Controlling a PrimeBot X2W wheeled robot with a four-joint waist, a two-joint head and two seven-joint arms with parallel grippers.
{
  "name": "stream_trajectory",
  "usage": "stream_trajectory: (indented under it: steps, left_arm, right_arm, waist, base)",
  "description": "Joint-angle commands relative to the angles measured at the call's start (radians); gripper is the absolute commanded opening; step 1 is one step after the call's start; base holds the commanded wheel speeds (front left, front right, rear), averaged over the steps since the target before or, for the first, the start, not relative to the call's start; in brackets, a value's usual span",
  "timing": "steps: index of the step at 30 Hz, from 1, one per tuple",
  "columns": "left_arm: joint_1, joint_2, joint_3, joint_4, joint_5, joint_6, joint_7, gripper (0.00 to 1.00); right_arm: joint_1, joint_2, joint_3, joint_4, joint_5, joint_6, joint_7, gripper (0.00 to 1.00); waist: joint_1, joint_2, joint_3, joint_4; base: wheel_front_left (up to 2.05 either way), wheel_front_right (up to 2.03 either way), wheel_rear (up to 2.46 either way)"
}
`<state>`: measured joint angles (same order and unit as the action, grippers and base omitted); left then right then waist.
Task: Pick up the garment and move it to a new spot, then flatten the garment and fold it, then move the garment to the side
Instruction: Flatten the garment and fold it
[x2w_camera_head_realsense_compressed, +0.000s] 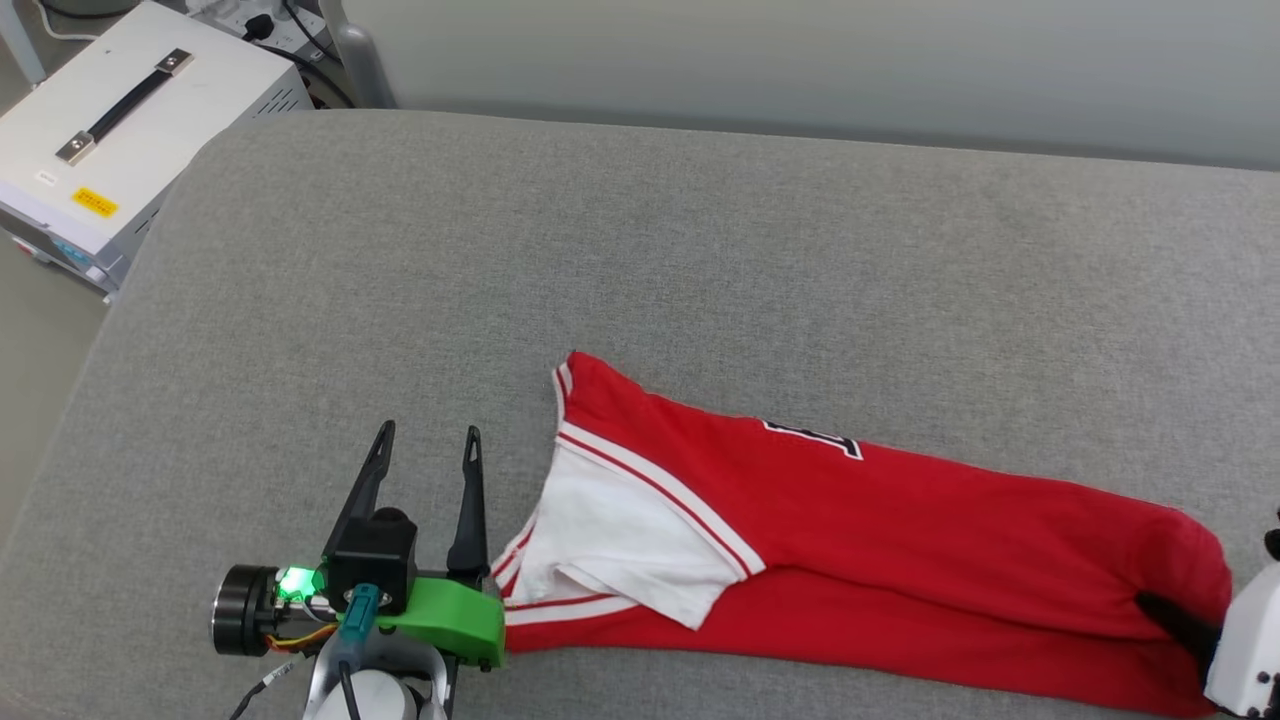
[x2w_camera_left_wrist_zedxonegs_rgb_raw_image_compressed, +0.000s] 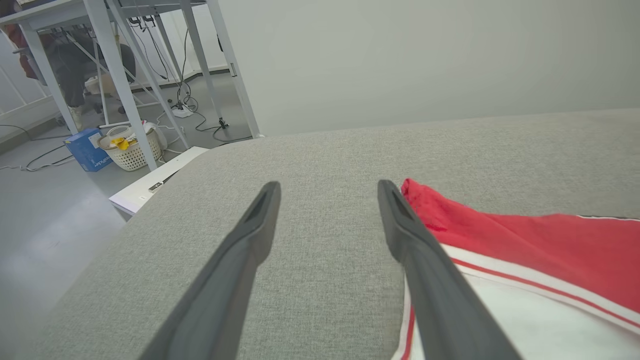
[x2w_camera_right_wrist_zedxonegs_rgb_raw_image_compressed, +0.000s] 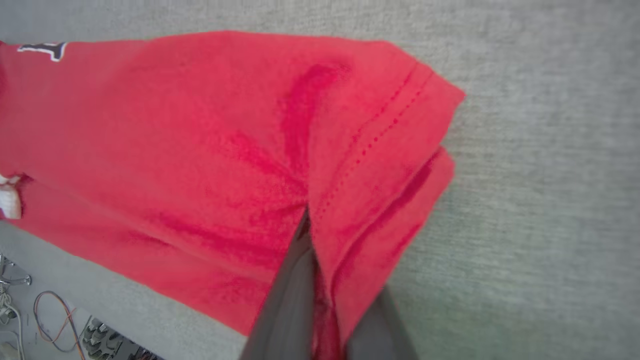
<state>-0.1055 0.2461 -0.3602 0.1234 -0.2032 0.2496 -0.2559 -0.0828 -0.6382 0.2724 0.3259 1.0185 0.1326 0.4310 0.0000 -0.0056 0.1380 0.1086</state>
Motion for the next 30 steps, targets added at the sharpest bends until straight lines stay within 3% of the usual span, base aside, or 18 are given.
stream_trajectory:
  steps: [1,7,13,22,30]
  left_arm:
    - [0.018,-0.009,0.013,0.004,0.019,-0.009,-0.006,1.0]
    - [0.043,-0.029,0.049,0.01,0.052,-0.044,-0.006,1.0]
    - [0.066,-0.044,0.077,0.02,0.074,-0.072,-0.006,1.0]
    - [0.082,-0.066,0.105,0.02,0.105,-0.105,-0.006,1.0]
    - [0.071,-0.088,0.119,0.018,0.127,-0.124,-0.006,1.0]
  right_arm:
    - [-0.003,-0.029,-0.009,0.022,0.006,-0.002,-0.006,0.0]
    - [0.007,-0.117,-0.043,0.098,-0.028,-0.002,-0.015,0.0]
    - [0.017,-0.143,-0.059,0.096,-0.026,-0.002,0.021,0.0]
    - [0.033,-0.081,-0.046,-0.162,0.044,-0.002,0.108,0.0]
    - [-0.036,-0.011,0.04,-0.367,-0.041,-0.002,0.209,0.0]
  waist:
    - [0.0,0.0056,-0.01,-0.008]
    - [0.0,0.0056,-0.03,-0.017]
    - [0.0,0.0056,-0.052,-0.022]
    - [0.0,0.0056,-0.065,-0.014]
    - [0.0,0.0056,-0.045,0.008]
  base:
    - [0.0,0.0,0.0]
    - [0.0,0.0,0.0]
    - [0.0,0.0,0.0]
    - [0.0,0.0,0.0]
    - [0.0,0.0,0.0]
